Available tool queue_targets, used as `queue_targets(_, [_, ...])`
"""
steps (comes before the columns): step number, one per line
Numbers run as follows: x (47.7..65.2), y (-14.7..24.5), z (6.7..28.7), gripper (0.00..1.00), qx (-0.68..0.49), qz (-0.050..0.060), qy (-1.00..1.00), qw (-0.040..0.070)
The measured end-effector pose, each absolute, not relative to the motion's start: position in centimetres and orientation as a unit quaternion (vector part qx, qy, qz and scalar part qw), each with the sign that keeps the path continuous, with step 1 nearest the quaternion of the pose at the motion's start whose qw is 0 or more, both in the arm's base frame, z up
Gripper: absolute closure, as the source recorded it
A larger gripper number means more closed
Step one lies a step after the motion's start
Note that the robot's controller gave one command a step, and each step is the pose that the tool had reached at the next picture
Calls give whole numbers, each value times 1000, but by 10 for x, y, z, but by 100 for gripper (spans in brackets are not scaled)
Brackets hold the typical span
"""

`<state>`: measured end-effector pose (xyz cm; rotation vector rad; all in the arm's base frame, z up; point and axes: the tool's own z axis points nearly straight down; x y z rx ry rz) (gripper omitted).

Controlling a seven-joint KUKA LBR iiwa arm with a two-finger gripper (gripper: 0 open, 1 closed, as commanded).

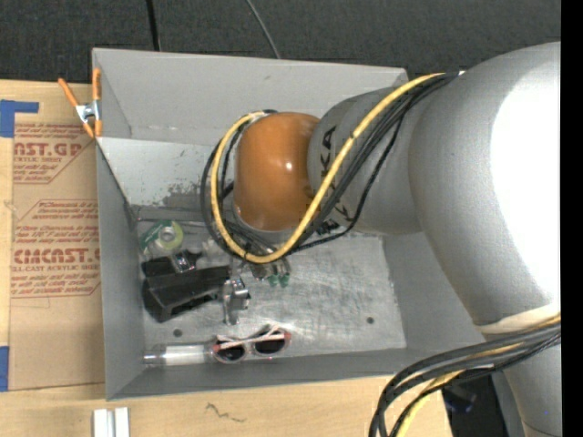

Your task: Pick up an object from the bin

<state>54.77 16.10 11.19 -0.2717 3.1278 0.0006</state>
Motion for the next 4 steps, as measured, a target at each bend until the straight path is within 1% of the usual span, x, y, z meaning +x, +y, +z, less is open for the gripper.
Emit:
queue_targets(1, [549, 160, 99, 0, -39, 0, 999, -1])
queue_targets(2, [559, 164, 99, 0, -105, -1, 994, 1])
queue_targets(3, [561, 171, 96, 0, -143, 0, 990, 2])
queue_targets(4, [544, 184, 78, 100, -200, 1, 980, 11])
